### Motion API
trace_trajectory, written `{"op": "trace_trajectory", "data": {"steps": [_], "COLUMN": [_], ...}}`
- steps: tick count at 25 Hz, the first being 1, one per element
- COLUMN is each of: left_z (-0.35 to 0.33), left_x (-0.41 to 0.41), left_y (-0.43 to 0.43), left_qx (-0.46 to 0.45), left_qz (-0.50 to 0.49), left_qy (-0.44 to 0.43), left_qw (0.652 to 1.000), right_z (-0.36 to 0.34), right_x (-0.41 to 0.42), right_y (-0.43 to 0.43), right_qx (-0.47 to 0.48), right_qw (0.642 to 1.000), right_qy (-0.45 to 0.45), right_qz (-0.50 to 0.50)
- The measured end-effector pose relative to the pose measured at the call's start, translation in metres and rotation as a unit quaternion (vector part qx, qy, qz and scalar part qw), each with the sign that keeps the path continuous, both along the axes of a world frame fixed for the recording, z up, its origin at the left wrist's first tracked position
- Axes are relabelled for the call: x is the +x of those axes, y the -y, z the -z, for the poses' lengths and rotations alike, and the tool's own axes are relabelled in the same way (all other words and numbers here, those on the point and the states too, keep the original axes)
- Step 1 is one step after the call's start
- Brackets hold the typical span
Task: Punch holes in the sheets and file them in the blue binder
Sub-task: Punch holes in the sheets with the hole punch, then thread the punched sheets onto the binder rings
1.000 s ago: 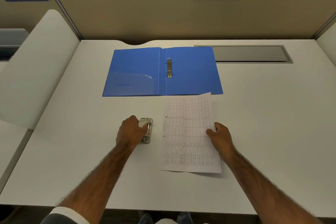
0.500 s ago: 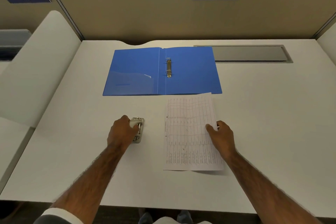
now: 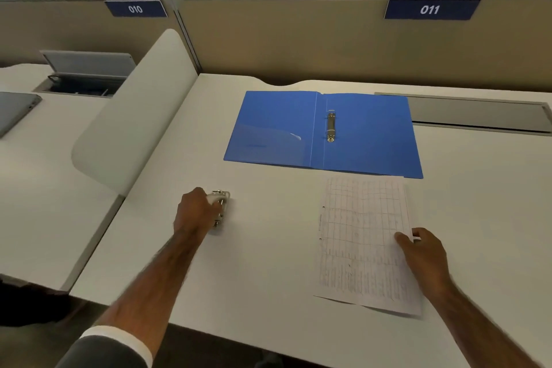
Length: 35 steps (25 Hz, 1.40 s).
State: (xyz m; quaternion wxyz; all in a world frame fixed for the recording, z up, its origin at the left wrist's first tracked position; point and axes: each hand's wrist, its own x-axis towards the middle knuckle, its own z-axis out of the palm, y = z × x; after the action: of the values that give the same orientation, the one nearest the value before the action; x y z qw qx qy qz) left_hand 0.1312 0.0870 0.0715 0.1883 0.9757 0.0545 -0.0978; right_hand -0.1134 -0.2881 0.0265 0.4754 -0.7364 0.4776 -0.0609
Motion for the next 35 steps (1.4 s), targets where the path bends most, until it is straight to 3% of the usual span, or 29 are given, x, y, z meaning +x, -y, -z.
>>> {"op": "trace_trajectory", "data": {"steps": [14,17,19,20,23,25,29,30,31,33,34,35], "left_z": [0.014,0.008,0.007,0.009,0.032,0.04,0.017,0.012,0.009,0.005,0.0,-0.008], "left_x": [0.047,0.032,0.002,-0.018,-0.072,-0.095,-0.11,-0.108,-0.105,-0.099,-0.099,-0.1], "left_y": [-0.038,-0.031,-0.002,0.017,0.074,0.106,0.147,0.151,0.153,0.153,0.156,0.162], "left_qx": [-0.001,0.043,-0.005,-0.057,-0.159,-0.182,-0.275,-0.333,-0.41,-0.538,-0.564,-0.567], "left_qz": [0.011,0.052,0.138,0.191,0.27,0.256,0.13,0.094,0.068,0.061,0.066,0.075], "left_qy": [-0.015,0.12,0.205,0.177,-0.036,-0.123,-0.208,-0.246,-0.299,-0.403,-0.416,-0.404], "left_qw": [1.0,0.991,0.969,0.964,0.949,0.941,0.929,0.906,0.859,0.737,0.711,0.714], "right_z": [-0.008,-0.009,-0.012,-0.013,-0.017,-0.019,-0.039,-0.045,-0.051,-0.063,-0.069,-0.075], "right_x": [0.004,0.003,0.002,0.001,0.001,0.002,0.005,0.003,0.001,-0.001,-0.002,-0.003], "right_y": [-0.013,-0.014,-0.013,-0.013,-0.016,-0.019,-0.018,-0.016,-0.014,-0.008,-0.004,0.002], "right_qx": [0.01,0.027,0.053,0.069,0.093,0.101,0.177,0.192,0.206,0.228,0.234,0.238], "right_qw": [0.999,0.998,0.997,0.996,0.994,0.993,0.98,0.977,0.972,0.964,0.96,0.957], "right_qy": [0.004,0.011,0.019,0.023,0.033,0.044,0.087,0.097,0.109,0.136,0.148,0.161], "right_qz": [0.046,0.047,0.051,0.053,0.055,0.05,0.013,-0.002,-0.015,-0.032,-0.038,-0.045]}}
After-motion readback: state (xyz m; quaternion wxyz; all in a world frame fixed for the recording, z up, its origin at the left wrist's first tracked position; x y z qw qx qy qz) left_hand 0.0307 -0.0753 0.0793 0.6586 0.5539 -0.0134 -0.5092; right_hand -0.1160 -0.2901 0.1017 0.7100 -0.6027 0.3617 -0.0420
